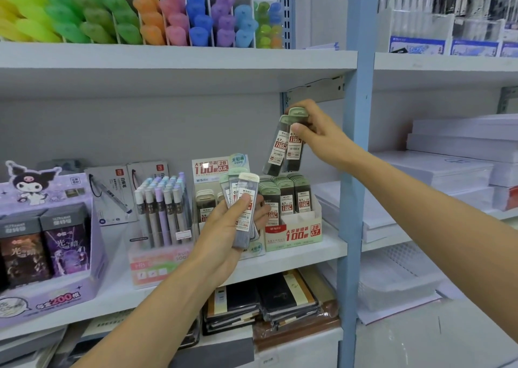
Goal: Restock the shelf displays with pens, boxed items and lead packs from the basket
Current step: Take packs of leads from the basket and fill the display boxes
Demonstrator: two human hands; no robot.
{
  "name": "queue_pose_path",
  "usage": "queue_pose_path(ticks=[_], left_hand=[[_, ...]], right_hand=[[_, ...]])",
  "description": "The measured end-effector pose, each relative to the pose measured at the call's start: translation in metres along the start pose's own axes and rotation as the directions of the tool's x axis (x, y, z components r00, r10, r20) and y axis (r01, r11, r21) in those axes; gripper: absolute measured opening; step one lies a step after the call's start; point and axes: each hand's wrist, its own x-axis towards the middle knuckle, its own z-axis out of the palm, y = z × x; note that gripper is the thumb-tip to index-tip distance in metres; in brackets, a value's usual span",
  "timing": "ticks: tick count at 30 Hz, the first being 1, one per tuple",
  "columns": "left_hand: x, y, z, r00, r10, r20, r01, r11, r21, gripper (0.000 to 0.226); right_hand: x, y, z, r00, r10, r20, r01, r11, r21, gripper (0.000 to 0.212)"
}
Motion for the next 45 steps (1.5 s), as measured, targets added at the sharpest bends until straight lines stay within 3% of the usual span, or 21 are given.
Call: queue_pose_path(ticks=[7, 13, 19, 27, 32, 37, 45], left_hand=[[-0.006, -0.003, -0.002, 1.0, 0.002, -0.016, -0.002, 1.0, -0.006, 0.019], [-0.012, -0.004, -0.005, 0.999, 0.041, -0.017, -0.039, 0.997, 0.073, 0.017], [-0.012, -0.002, -0.002, 0.999, 0.041, -0.034, -0.04, 0.998, 0.048, 0.016], [-0.011, -0.003, -0.003, 0.999, 0.037, -0.001, -0.037, 0.999, 0.038, 0.017], [-0.008, -0.005, -0.004, 0.999, 0.036, -0.001, -0.036, 0.998, 0.048, 0.017], [-0.005, -0.008, -0.005, 0.999, 0.035, -0.003, -0.035, 0.998, 0.043, 0.017], [-0.004, -0.01, -0.009, 0.999, 0.046, 0.02, -0.047, 0.996, 0.076, 0.02]], right_hand=[[-0.014, -0.002, -0.001, 0.998, -0.012, 0.059, 0.008, 0.998, 0.057, 0.02], [-0.023, -0.008, 0.001, 1.0, -0.021, -0.011, 0.022, 0.991, 0.13, 0.022], [-0.032, -0.008, 0.012, 0.995, -0.012, 0.103, 0.014, 1.0, -0.021, 0.021], [-0.04, 0.003, 0.029, 0.95, 0.063, 0.305, -0.042, 0.996, -0.075, 0.017], [-0.04, 0.006, 0.026, 0.956, 0.058, 0.286, -0.055, 0.998, -0.016, 0.02], [-0.041, 0.004, 0.023, 0.99, 0.065, 0.127, -0.099, 0.955, 0.281, 0.021], [-0.045, 0.003, 0.023, 0.986, 0.056, 0.16, -0.097, 0.96, 0.264, 0.019]])
